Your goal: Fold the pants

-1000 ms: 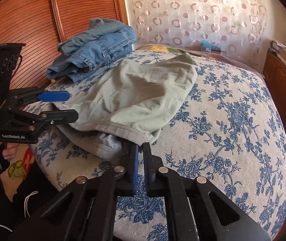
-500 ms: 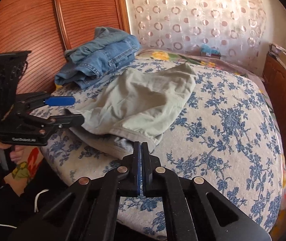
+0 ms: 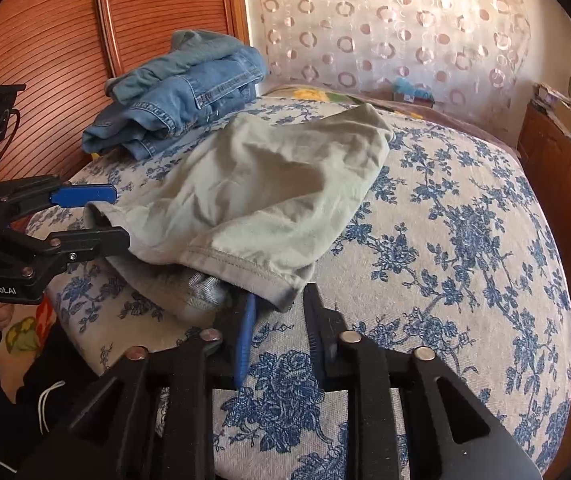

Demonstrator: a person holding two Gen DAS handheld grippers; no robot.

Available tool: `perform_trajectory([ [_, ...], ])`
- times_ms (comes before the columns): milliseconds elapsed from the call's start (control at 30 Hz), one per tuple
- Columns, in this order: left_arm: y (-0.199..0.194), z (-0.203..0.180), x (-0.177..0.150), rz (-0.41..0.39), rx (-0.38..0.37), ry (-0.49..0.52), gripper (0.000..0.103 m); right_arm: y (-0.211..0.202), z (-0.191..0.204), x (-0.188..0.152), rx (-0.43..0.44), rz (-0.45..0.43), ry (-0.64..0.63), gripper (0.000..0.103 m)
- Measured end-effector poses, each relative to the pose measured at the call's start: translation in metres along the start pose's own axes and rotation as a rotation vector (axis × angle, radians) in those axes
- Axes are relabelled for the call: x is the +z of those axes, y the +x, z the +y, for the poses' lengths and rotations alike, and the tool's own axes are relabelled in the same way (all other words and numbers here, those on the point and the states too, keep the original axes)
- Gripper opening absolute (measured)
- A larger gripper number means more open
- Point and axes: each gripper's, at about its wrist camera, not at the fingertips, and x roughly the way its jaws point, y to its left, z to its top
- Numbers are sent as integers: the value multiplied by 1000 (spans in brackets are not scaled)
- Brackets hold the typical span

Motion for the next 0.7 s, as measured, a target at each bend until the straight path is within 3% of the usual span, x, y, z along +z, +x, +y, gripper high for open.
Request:
perform_trajectory([
  [267, -5, 6, -7, -12, 3, -16, 65, -39, 5, -2, 48, -52, 15, 0],
  [700, -16, 22, -14, -44, 9, -66, 65, -42, 17, -19, 48, 2, 11, 0],
])
